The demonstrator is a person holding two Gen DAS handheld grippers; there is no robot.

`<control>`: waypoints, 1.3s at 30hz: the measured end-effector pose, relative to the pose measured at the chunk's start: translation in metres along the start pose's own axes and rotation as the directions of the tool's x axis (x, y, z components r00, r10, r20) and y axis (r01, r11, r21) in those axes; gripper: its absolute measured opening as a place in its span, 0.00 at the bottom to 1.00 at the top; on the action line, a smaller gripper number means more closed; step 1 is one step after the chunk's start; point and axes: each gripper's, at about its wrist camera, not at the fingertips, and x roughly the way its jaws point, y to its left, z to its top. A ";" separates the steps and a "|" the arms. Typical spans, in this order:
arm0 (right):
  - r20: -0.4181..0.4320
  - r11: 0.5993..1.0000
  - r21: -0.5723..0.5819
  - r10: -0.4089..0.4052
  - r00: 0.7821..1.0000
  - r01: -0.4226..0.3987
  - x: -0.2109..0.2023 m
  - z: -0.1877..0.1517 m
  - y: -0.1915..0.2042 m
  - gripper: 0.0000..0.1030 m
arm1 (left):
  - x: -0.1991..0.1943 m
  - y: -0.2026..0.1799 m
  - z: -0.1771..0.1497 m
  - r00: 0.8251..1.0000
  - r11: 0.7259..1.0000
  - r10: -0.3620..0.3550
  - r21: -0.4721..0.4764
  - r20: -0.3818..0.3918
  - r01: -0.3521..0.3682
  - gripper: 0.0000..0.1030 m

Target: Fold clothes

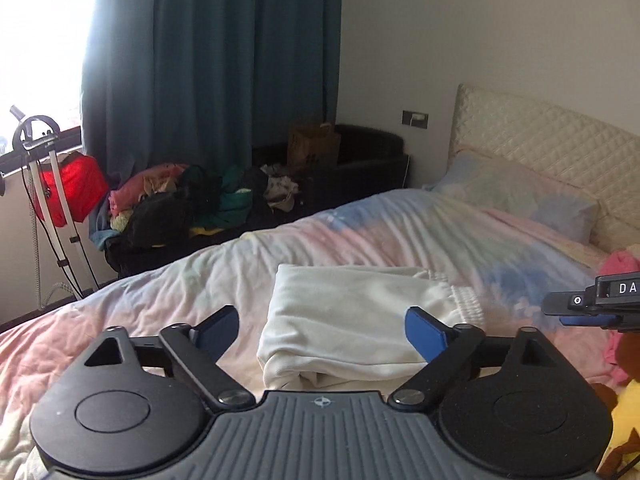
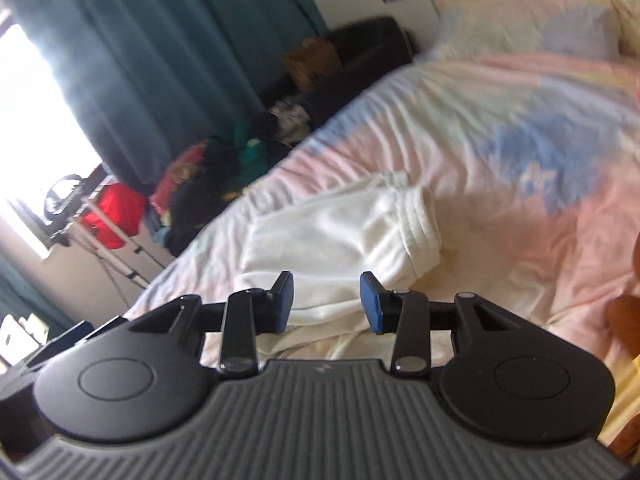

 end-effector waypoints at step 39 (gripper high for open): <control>0.397 0.893 -0.430 0.058 0.916 0.130 -0.063 -0.178 0.036 1.00 | -0.143 -0.017 -0.156 0.969 0.993 0.113 -0.046 0.220 -0.105 1.00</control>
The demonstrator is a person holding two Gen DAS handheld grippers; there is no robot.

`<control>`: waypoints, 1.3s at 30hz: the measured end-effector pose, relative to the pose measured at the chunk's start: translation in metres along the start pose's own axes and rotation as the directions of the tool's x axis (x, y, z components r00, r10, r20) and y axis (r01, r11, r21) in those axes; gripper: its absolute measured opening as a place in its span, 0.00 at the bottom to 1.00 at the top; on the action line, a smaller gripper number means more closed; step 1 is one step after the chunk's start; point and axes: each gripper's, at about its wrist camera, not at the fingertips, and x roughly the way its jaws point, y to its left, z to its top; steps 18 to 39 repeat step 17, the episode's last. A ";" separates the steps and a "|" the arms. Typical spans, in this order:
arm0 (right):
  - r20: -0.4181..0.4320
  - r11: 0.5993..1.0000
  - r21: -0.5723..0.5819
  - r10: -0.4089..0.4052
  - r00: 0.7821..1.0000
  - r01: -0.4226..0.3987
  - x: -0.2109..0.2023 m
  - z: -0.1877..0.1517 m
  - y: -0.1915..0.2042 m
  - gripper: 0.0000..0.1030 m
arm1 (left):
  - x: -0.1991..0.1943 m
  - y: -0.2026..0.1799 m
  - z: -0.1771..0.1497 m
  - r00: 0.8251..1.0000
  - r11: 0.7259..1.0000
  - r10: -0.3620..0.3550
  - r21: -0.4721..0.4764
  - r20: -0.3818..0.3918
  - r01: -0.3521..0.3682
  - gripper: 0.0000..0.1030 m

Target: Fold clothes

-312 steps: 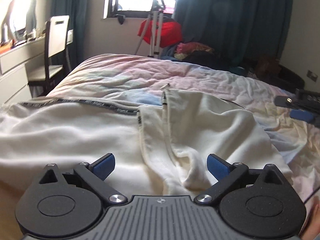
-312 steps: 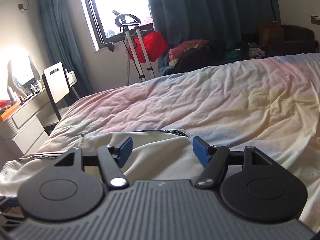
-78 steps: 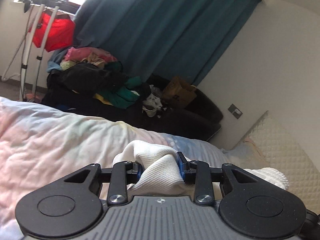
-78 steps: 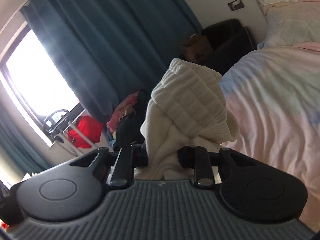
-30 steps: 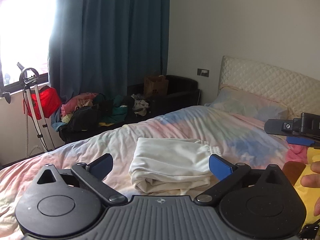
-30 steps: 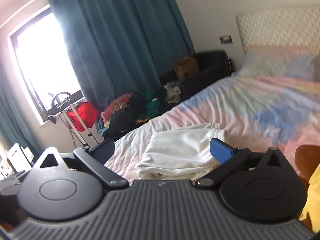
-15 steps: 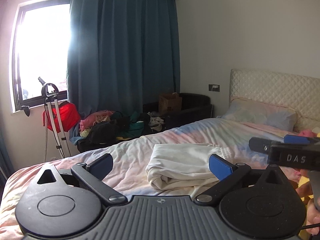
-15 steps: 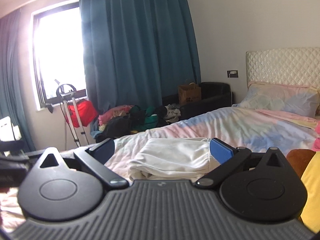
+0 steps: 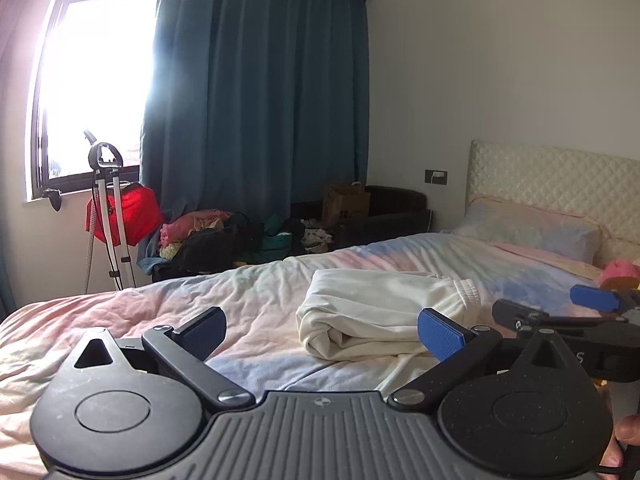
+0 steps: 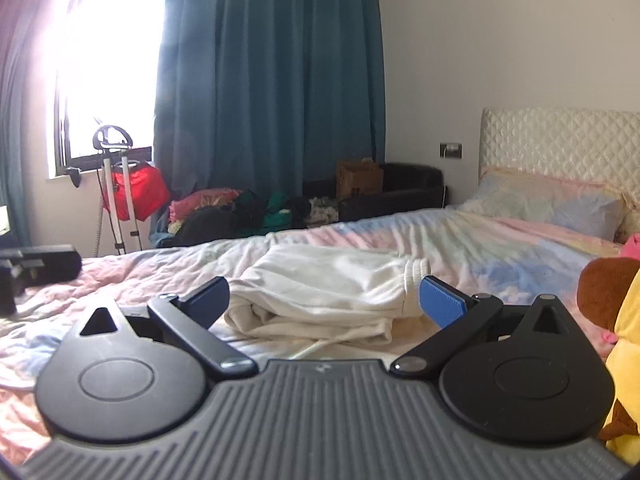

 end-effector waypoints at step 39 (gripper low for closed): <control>-0.085 1.000 0.009 -0.016 0.996 0.017 0.012 -0.008 0.004 1.00 | 0.014 0.003 -0.016 1.000 0.999 0.002 -0.037 -0.017 -0.003 1.00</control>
